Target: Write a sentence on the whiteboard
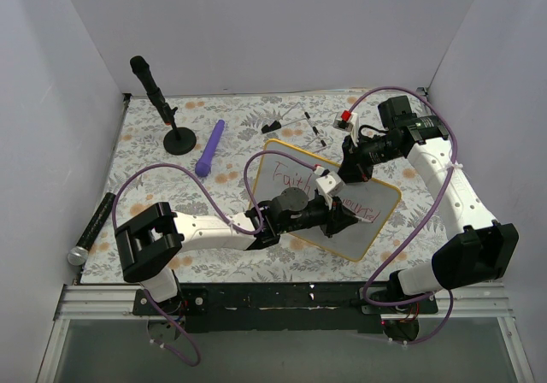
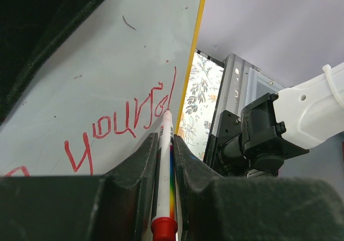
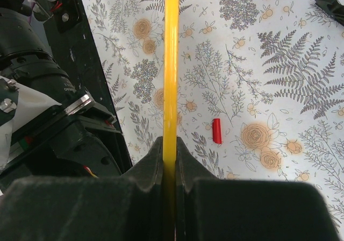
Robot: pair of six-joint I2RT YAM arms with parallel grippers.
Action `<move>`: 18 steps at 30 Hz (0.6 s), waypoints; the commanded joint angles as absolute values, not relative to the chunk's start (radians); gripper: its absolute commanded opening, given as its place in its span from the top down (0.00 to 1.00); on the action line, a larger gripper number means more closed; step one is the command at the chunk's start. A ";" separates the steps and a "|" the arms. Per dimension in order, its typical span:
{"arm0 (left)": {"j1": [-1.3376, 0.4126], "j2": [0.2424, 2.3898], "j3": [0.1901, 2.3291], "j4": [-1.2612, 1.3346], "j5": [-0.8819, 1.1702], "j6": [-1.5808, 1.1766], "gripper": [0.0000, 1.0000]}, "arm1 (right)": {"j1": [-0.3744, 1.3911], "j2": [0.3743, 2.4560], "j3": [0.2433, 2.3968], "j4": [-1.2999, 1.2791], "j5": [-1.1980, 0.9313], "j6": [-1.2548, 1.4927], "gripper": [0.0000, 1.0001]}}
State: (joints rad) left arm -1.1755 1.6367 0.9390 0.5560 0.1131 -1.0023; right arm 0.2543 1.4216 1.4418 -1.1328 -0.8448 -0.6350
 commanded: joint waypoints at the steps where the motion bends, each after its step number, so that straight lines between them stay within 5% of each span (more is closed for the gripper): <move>1: -1.169 1.620 0.959 0.540 0.094 -0.988 1.00 | 0.250 1.390 1.462 -1.108 -0.948 -0.640 0.99; 18: -1.169 1.620 0.999 0.572 0.144 -0.997 1.00 | 0.250 1.384 1.454 -1.106 -0.946 -0.640 0.99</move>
State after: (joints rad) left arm -1.1748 1.6493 0.9833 0.5491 0.1242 -1.0019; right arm 0.2543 1.4216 1.4414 -1.1332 -0.8463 -0.6342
